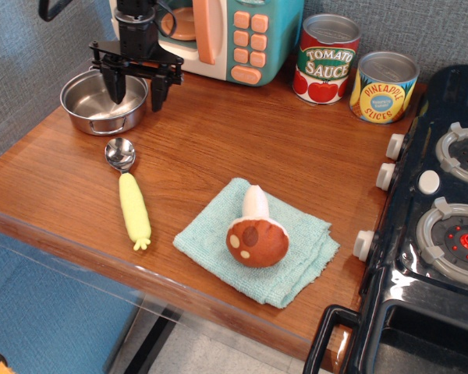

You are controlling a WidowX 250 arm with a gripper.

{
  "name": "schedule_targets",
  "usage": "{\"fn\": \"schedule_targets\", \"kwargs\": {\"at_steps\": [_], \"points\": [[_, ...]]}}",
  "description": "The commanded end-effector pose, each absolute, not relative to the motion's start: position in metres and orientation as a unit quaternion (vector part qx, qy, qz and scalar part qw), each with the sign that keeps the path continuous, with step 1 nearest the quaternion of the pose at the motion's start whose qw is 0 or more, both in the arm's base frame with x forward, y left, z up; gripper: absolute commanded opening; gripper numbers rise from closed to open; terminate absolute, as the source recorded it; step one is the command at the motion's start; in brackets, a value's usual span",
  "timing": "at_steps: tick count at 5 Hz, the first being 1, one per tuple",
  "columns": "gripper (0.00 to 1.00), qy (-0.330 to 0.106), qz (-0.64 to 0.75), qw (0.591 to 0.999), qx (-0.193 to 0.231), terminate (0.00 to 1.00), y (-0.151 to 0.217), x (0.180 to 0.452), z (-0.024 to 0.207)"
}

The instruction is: Move the pan to the front of the red and white can

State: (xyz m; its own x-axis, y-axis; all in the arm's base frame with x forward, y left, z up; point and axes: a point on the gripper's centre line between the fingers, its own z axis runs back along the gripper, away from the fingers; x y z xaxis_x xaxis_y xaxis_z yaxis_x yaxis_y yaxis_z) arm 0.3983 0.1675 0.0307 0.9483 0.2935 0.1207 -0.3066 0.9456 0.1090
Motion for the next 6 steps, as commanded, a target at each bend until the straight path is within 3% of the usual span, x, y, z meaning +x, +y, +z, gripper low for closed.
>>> {"fn": "schedule_targets", "kwargs": {"at_steps": [1, 3, 4, 5, 6], "points": [[0.0, -0.084, 0.16, 0.981, 0.065, 0.0, 0.176, 0.396, 0.048], [0.0, -0.093, 0.173, 0.978, 0.069, 0.0, 0.187, 0.389, 0.06], [0.0, -0.118, 0.17, 0.977, 0.055, 0.0, 0.192, 0.385, 0.087], [0.0, -0.156, 0.11, 0.981, 0.039, 0.0, 0.159, 0.392, 0.119], [0.0, -0.162, 0.044, 0.986, 0.004, 0.0, 0.112, 0.393, 0.123]]}}
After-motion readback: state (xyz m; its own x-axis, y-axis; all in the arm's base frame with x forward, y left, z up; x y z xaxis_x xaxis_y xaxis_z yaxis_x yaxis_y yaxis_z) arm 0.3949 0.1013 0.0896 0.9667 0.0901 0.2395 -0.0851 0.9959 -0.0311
